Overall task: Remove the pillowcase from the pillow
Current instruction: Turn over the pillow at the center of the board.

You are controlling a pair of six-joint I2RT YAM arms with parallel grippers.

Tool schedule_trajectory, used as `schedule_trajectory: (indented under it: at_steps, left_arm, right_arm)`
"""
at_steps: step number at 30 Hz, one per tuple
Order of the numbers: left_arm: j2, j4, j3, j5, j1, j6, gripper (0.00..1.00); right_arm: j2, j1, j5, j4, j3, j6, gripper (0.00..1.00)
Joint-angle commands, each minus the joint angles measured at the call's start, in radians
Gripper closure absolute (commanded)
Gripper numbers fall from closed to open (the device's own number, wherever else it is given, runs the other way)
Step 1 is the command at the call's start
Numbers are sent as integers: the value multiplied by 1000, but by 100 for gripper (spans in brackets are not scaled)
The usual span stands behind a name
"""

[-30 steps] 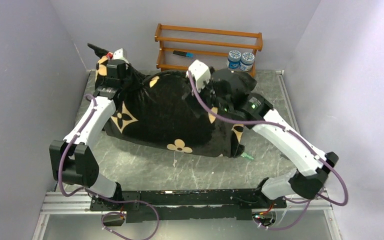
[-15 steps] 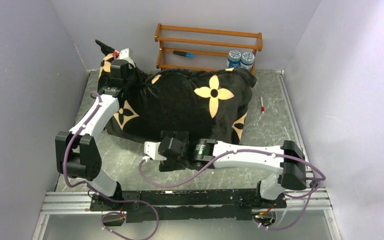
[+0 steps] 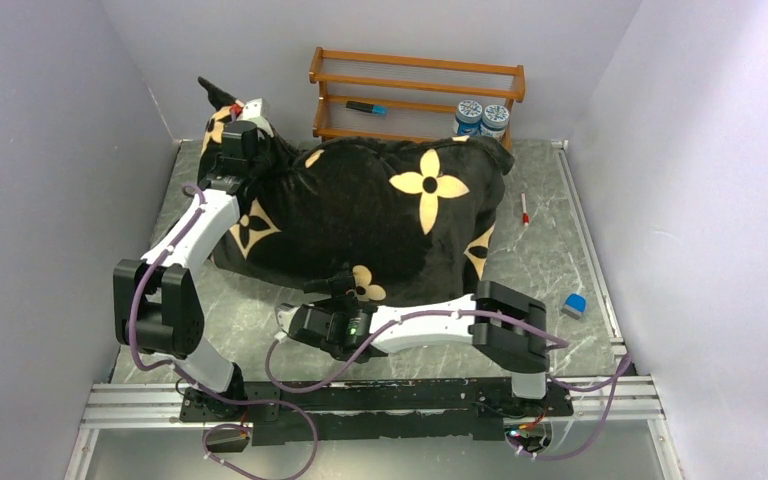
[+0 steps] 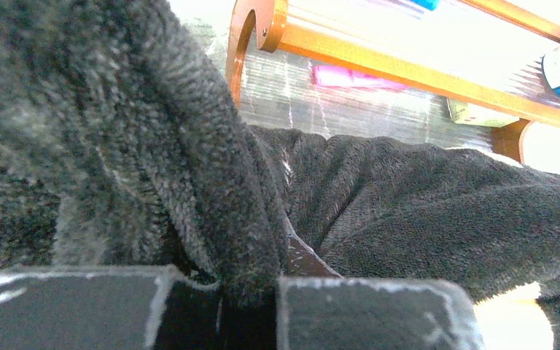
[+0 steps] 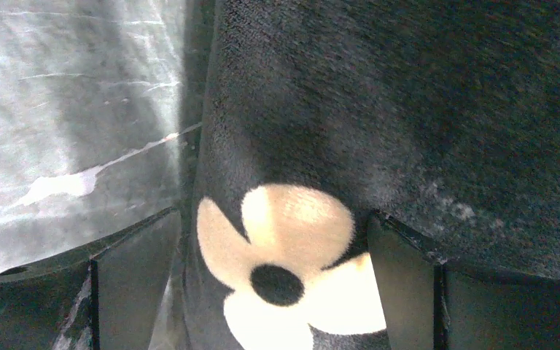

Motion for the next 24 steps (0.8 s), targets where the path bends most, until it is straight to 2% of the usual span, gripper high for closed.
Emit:
schedule_trajectory:
  at_steps: [1,7,9,12,16,17,24]
  left_arm:
    - [54,-204,-44,135,-30,54,91]
    - [47,-210,-42,129,-36,65,90]
    - [45,-214,-41,127,-36,67,90]
    - [38,-218,-37,142,-38,64,90]
    - [16,-221,-31,146,-45,71,90]
    - [10,-230,-22,135,-45,75,90]
    - [-33,-319,81,95,-45,78,92]
  right_arm:
    - [79,-28,177,156,-9,-66,0]
    - [155,-64,230,248,23,-87,10]
    - [154,-72,215,264,30,-94,20]
    - [156,-80,206,241,51,-102,47]
    - [108,-79,177,154,87,-59,91]
    - [87,-79,174,142,93,-53,100]
    - [-68,-61,145,41,144,-50,100]
